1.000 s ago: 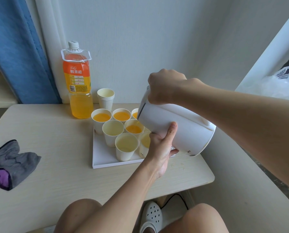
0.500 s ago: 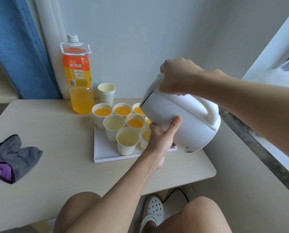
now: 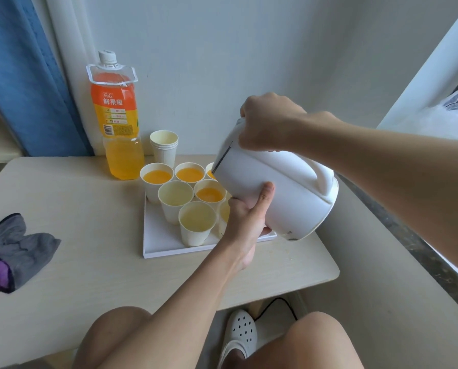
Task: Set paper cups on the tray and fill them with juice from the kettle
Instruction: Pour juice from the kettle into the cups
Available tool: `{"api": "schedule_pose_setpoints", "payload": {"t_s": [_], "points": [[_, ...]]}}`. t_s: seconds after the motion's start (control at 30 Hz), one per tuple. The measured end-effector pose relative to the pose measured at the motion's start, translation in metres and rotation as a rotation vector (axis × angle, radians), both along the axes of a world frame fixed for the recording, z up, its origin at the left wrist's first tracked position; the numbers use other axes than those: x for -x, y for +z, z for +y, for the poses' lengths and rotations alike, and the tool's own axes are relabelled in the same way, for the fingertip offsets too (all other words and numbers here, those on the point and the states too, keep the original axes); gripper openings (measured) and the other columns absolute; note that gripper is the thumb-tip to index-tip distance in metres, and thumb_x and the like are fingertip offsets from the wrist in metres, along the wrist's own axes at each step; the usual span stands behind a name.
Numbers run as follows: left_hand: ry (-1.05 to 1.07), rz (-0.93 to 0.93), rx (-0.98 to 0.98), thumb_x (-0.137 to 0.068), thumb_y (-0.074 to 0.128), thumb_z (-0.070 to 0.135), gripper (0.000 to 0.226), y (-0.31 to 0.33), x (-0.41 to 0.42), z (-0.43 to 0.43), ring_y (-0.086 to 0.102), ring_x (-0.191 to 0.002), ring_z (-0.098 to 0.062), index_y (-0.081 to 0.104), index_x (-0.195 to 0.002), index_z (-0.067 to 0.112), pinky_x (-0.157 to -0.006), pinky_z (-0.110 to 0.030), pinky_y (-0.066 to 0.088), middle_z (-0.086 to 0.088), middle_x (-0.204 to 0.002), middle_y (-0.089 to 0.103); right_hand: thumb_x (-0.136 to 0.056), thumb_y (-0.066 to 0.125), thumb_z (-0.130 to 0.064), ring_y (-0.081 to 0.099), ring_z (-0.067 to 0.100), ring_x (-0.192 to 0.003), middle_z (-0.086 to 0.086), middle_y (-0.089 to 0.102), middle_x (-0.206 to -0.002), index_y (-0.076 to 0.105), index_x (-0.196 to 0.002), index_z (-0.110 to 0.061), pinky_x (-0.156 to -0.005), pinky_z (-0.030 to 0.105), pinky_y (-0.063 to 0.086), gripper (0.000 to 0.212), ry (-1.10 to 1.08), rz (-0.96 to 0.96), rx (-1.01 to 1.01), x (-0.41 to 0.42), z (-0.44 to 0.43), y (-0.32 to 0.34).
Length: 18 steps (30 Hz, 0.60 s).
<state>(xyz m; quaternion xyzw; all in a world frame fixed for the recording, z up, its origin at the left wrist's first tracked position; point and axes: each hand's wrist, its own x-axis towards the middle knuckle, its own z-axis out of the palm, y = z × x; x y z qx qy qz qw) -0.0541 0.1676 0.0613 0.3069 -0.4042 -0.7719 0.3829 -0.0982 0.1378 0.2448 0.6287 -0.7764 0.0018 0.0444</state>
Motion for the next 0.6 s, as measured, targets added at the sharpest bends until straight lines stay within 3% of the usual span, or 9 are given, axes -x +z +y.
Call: {"api": "schedule_pose_setpoints", "payload": {"t_s": [0.13,0.33,0.6], "points": [[0.015,0.01,-0.025,-0.062,0.076,0.068,0.089,0.001,-0.001,0.002,0.07,-0.118,-0.026,0.06,-0.134,0.019,-0.098,-0.056,0.058,0.0,-0.127,0.073,-0.074,0.045,-0.012,0.054,0.018,-0.049,0.004,0.055,-0.062,0.048,-0.069,-0.016,-0.051,0.023,0.039,0.007,0.023,0.028,-0.026,-0.008,-0.005,0.001],[-0.003,0.025,-0.06,-0.079,0.074,0.061,0.062,0.006,-0.004,0.003,0.069,-0.121,-0.027,0.064,-0.127,0.022,-0.101,-0.056,0.057,-0.002,-0.128,0.073,-0.064,0.043,-0.009,0.056,0.019,-0.049,0.005,0.059,-0.059,0.052,-0.07,-0.014,-0.053,0.023,0.041,0.012,0.026,0.06,-0.036,-0.016,-0.013,-0.002],[0.002,0.068,-0.079,-0.072,0.07,0.058,0.077,0.009,-0.005,0.004,0.067,-0.123,-0.027,0.059,-0.136,0.018,-0.101,-0.054,0.057,-0.004,-0.132,0.071,-0.072,0.047,-0.011,0.057,0.019,-0.05,0.005,0.058,-0.059,0.052,-0.069,-0.014,-0.053,0.023,0.042,0.007,0.056,0.083,-0.028,-0.019,-0.015,-0.001]]}}
